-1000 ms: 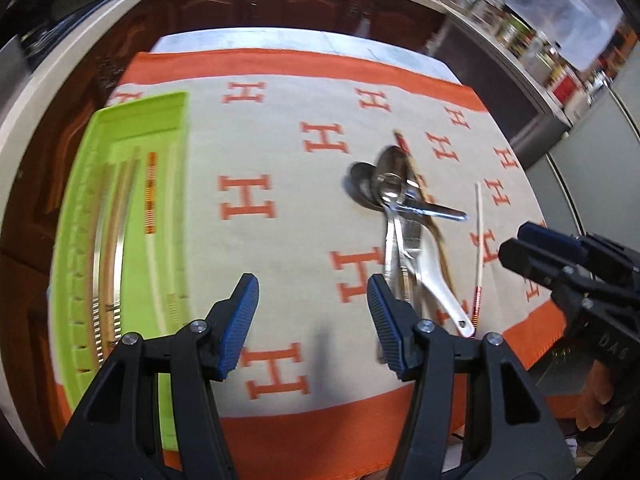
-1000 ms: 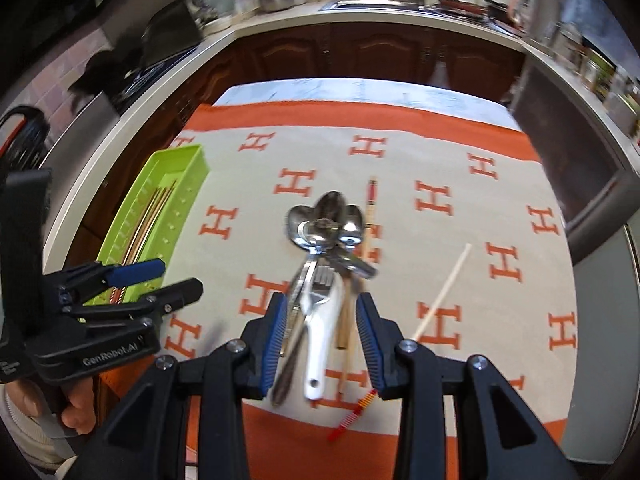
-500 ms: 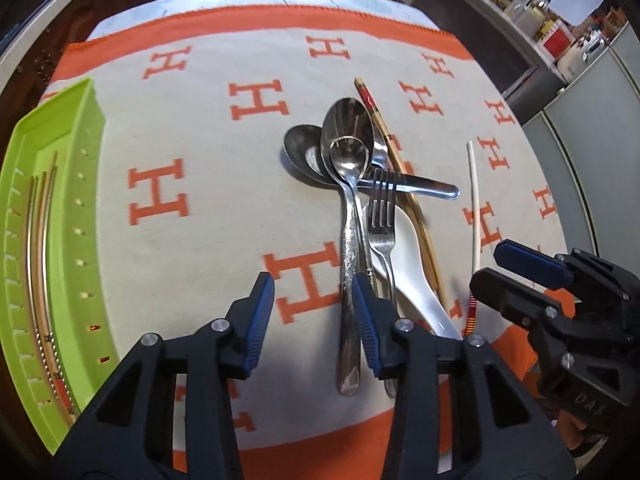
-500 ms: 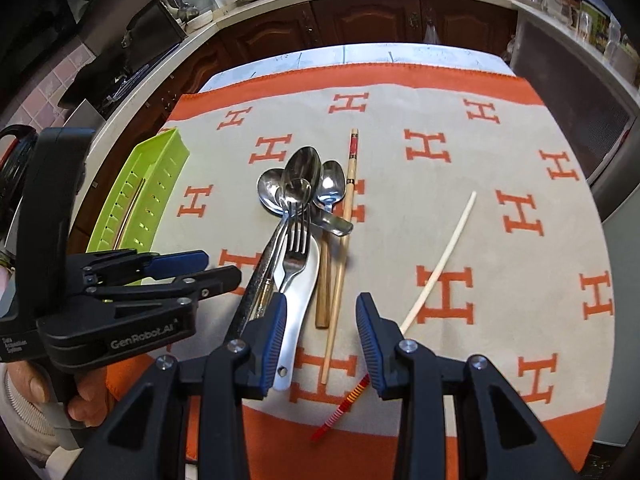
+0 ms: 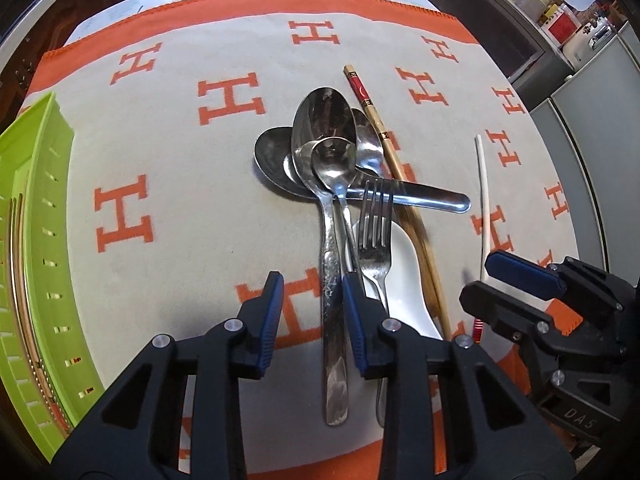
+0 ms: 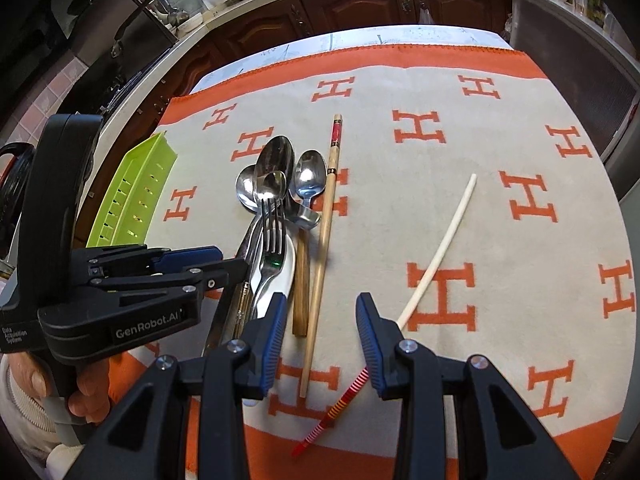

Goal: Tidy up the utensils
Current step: 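Close the left tool on a steel spoon handle while the right tool grasps a small spoon, then carry both spoons into the green tray and open both tools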

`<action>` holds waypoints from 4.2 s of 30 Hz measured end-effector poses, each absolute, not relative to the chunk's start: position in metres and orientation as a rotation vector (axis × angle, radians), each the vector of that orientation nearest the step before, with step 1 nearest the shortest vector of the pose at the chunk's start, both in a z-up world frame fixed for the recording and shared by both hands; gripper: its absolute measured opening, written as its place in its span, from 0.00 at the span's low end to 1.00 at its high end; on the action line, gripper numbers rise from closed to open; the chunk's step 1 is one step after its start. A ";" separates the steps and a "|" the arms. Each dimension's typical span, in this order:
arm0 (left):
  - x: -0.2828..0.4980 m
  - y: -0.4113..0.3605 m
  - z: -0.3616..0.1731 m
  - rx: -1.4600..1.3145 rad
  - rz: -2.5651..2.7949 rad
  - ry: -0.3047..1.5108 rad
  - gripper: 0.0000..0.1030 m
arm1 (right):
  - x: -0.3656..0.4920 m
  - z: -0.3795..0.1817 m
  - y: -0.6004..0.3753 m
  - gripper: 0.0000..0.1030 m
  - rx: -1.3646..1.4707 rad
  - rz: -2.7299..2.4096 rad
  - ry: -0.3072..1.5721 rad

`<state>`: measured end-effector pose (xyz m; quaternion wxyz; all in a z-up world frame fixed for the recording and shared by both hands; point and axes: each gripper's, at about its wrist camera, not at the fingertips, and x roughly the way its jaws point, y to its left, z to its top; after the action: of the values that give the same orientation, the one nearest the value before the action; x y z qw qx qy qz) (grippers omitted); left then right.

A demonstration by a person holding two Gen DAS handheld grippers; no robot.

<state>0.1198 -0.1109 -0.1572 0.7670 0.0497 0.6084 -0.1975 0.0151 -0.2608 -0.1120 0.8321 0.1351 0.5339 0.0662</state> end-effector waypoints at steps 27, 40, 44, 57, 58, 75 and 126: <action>0.133 -0.116 -0.164 0.024 -0.588 1.423 0.08 | 0.018 -0.126 -0.265 0.35 0.322 0.147 1.155; 0.118 -0.091 -0.147 0.091 -0.407 1.326 0.06 | 0.016 -0.121 -0.258 0.35 0.304 0.173 1.143; 0.112 -0.081 -0.148 0.139 -0.362 1.324 0.04 | 0.016 -0.118 -0.251 0.35 0.288 0.185 1.139; 0.105 -0.068 -0.147 0.102 -0.360 1.326 0.01 | 0.015 -0.112 -0.234 0.35 0.247 0.213 1.136; 0.105 -0.069 -0.147 0.110 -0.357 1.324 0.01 | 0.016 -0.112 -0.233 0.35 0.244 0.216 1.136; 0.106 -0.069 -0.157 0.070 -0.359 1.347 0.00 | 0.048 -0.125 -0.194 0.31 0.174 0.286 1.183; 0.095 0.137 -0.092 -0.139 -0.054 1.155 0.00 | 0.126 -0.087 -0.045 0.04 0.482 0.482 1.291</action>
<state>0.0945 0.1370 -0.0915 0.8353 -0.0655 0.5453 -0.0254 0.1256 -0.0451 -0.0871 0.7451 0.2202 0.5898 0.2202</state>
